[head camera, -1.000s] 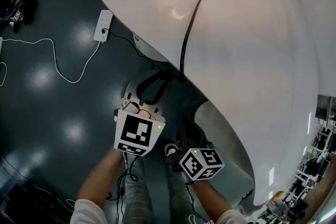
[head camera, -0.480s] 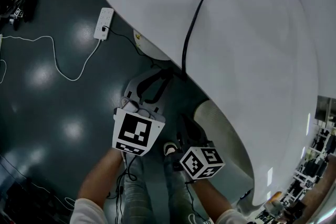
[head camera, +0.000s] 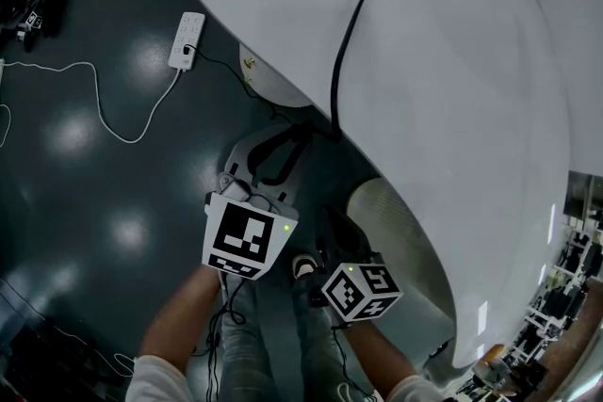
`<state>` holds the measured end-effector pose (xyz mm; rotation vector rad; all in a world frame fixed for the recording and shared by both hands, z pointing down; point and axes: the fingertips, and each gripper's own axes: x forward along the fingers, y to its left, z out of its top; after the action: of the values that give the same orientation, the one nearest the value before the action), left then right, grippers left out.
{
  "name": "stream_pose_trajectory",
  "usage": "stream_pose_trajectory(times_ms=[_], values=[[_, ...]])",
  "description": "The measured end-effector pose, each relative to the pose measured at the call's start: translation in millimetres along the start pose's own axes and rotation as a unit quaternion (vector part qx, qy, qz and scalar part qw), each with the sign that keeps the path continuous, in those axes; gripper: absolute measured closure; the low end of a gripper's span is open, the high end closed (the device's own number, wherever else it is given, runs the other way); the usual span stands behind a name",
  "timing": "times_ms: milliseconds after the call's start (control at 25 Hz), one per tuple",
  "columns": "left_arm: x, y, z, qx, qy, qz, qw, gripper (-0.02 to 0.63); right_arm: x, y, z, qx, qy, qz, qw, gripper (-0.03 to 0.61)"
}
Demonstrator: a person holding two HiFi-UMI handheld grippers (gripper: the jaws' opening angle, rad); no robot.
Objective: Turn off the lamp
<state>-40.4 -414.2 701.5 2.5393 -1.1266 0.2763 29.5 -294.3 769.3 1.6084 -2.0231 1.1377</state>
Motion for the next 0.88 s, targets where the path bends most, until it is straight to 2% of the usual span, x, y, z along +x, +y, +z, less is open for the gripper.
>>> stream_pose_trajectory(times_ms=[440,880], values=[[-3.3,2.1,-2.6,0.019,0.008,0.016,0.9997,0.532,-0.2,1.9,-0.8,-0.003,-0.001,0.000,1.000,0.580],[-1.4,4.7,-0.6,-0.001,0.018,0.015,0.9997,0.532,-2.2,8.3,0.4,-0.008,0.002,0.004,1.000,0.580]])
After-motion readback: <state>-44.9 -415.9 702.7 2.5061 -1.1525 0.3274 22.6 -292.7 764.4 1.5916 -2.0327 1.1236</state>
